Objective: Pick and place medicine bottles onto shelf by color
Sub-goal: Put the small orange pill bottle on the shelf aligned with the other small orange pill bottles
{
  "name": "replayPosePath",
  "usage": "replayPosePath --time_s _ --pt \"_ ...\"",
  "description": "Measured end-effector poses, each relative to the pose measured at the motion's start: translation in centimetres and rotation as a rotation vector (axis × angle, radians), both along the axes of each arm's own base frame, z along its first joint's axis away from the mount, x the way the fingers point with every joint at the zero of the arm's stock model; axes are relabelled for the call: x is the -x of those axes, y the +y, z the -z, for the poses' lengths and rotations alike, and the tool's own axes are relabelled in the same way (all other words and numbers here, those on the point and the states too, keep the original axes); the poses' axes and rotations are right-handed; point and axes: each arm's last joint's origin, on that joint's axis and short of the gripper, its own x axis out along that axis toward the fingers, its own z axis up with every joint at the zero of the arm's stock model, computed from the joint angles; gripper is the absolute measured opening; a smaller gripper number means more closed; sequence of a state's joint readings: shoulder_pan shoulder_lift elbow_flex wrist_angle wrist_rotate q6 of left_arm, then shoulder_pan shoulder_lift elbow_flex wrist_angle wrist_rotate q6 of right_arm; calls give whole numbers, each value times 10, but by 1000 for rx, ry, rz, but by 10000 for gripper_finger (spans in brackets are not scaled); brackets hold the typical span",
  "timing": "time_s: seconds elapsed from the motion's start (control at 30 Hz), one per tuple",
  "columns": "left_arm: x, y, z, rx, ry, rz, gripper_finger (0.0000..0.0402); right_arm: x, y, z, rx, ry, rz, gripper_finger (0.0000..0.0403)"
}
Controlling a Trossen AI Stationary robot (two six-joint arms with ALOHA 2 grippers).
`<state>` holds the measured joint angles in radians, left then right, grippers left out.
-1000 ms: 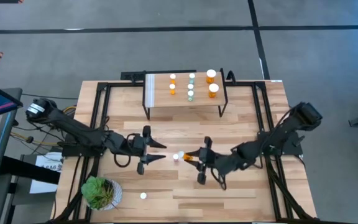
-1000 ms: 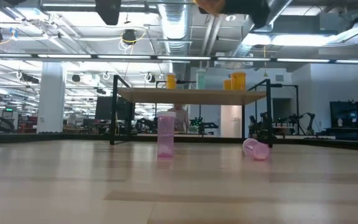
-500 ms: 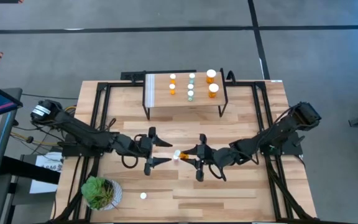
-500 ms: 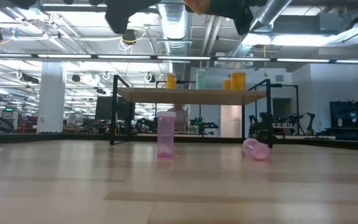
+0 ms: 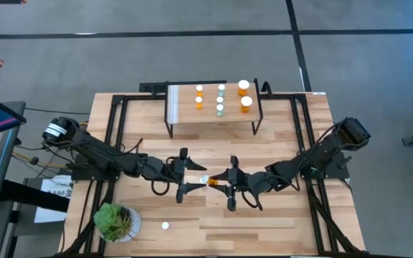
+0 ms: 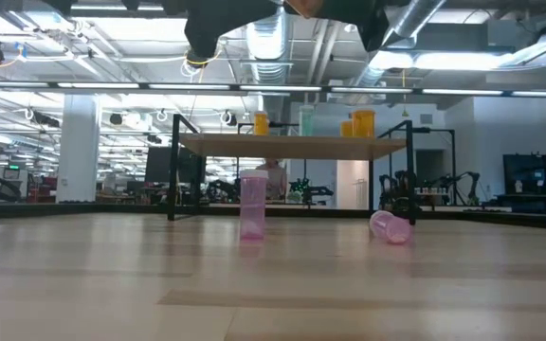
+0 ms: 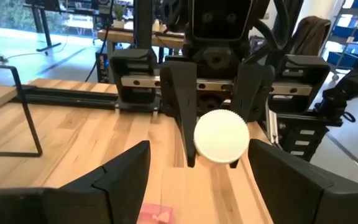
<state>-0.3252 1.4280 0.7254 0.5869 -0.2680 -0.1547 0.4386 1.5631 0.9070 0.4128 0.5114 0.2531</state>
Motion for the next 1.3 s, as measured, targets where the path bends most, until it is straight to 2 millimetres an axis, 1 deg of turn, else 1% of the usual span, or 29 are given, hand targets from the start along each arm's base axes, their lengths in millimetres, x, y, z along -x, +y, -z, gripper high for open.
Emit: replayPosePath --time_s 0.17,0.3,0.87,0.97,1.07,1.2,1.3 --pt "-1 1 0 -1 -3 -4 257 0 0 0 0 1 0 119" --pt "-1 1 -1 1 -11 -4 244 0 0 0 0 1 0 119" --pt "-1 1 -4 -12 -34 1 122 0 -1 0 -3 -2 8 124" --pt "-1 1 -4 -12 -35 0 107 0 -1 0 -2 -2 9 140" --pt "-1 2 -4 -11 -36 -2 99 0 -1 0 0 -1 6 167" --pt "0 2 -5 -10 -42 -6 100 0 0 0 1 1 2 212" --pt "3 4 -12 -6 -55 -17 102 2 1 1 8 26 -3 241"
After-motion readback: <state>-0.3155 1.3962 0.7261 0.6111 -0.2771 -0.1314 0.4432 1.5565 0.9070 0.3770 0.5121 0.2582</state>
